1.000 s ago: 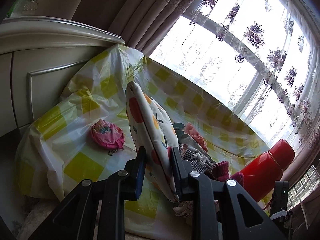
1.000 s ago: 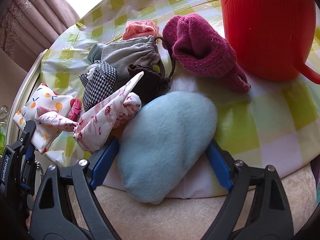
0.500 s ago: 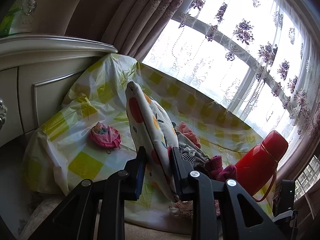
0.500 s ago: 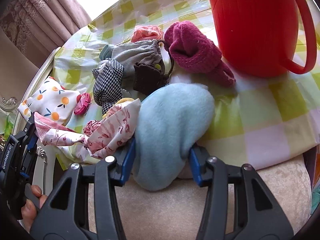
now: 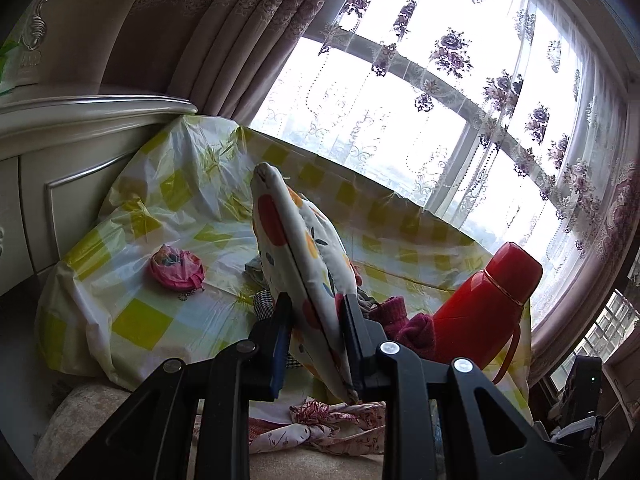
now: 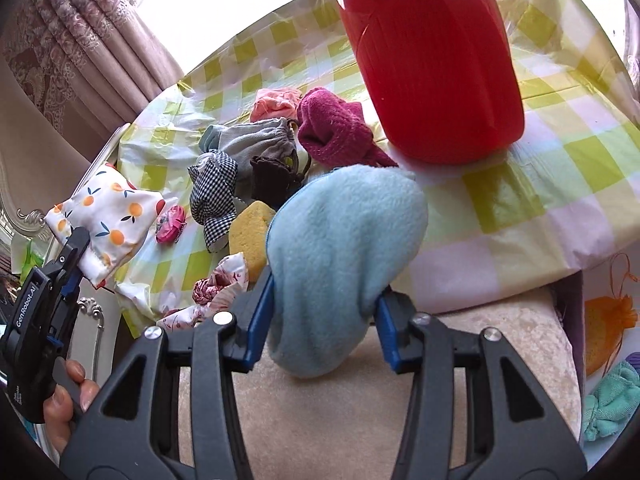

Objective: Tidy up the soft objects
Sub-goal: 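Carry the pouch and blue fleece toward the white box with both tools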

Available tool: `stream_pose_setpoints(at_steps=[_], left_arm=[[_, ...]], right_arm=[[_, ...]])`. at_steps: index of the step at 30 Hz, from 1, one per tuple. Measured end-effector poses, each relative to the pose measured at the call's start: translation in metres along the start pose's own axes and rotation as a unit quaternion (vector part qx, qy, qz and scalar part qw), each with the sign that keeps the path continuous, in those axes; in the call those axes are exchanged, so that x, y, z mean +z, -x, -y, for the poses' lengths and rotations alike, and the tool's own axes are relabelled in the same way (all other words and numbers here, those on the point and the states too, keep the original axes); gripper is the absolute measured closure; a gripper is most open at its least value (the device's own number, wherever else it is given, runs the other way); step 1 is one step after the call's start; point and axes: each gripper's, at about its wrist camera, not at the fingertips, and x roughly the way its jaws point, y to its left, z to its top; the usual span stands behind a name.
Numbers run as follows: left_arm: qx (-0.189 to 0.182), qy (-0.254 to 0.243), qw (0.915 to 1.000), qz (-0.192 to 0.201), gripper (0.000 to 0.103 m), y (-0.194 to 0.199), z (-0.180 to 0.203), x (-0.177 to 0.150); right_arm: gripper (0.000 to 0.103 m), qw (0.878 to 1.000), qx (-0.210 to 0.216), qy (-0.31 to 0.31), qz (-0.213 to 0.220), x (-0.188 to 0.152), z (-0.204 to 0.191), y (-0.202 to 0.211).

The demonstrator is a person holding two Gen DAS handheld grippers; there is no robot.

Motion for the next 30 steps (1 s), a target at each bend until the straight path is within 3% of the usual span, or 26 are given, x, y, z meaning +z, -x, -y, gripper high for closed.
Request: stream_pose_setpoints(at_steps=[8,15,20,30], left_arm=[[-0.081,-0.031,0.9951,-0.048,0.077,-0.003,0.053,-0.024],[-0.151,-0.059,0.9829,-0.088,0.077,-0.008,0.104,-0.043],[-0.2,-0.076,0.9694,-0.121,0.077,-0.017,0.144,-0.061],[-0.283,-0.107,0.9314,-0.203,0.076,-0.041,0.223,-0.101]], right_arm=[[0.053,0.999,-0.024,-0.021,0.023,-0.003,0.034,0.036],[0.053,0.996,-0.061,-0.047,0.045,-0.007,0.071,0.07],[0.053,0.99,-0.102,-0.08,0.054,-0.009,0.111,0.093],[0.053,0.969,-0.179,-0.14,0.092,-0.004,0.193,0.143]])
